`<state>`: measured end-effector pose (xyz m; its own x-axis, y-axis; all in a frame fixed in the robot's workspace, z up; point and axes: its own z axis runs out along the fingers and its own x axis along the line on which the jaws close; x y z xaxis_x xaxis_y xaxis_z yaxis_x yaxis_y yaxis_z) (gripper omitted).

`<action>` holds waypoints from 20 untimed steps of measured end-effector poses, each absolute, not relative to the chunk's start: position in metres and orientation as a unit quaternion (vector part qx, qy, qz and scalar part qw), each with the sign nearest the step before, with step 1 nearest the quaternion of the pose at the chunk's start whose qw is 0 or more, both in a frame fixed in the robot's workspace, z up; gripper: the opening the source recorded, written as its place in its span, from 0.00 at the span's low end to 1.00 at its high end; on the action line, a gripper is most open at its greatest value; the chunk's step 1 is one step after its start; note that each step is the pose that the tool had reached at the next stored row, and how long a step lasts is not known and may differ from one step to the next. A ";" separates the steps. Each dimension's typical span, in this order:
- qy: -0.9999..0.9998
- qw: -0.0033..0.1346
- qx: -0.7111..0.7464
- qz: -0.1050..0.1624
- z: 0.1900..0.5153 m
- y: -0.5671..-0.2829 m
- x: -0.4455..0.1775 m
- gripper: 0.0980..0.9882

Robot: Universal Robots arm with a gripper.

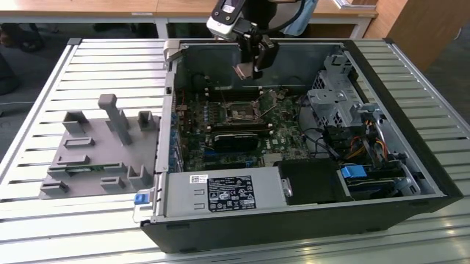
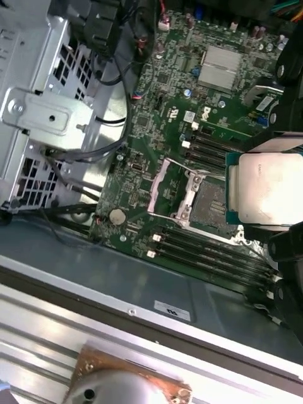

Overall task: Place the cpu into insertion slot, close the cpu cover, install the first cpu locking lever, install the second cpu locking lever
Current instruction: 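Place the cpu into insertion slot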

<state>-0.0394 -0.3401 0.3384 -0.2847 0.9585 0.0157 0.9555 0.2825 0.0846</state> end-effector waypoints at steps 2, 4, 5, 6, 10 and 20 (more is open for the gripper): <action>0.791 0.020 0.610 0.038 0.338 -0.340 -0.039 0.50; 0.781 0.021 0.624 0.037 0.337 -0.340 -0.039 0.50; 0.775 0.021 0.631 0.037 0.336 -0.340 -0.039 0.50; 0.769 0.022 0.638 0.037 0.335 -0.340 -0.039 0.50; 0.746 0.023 0.665 0.036 0.331 -0.340 -0.039 0.50; 0.737 0.024 0.675 0.036 0.315 -0.337 -0.039 0.50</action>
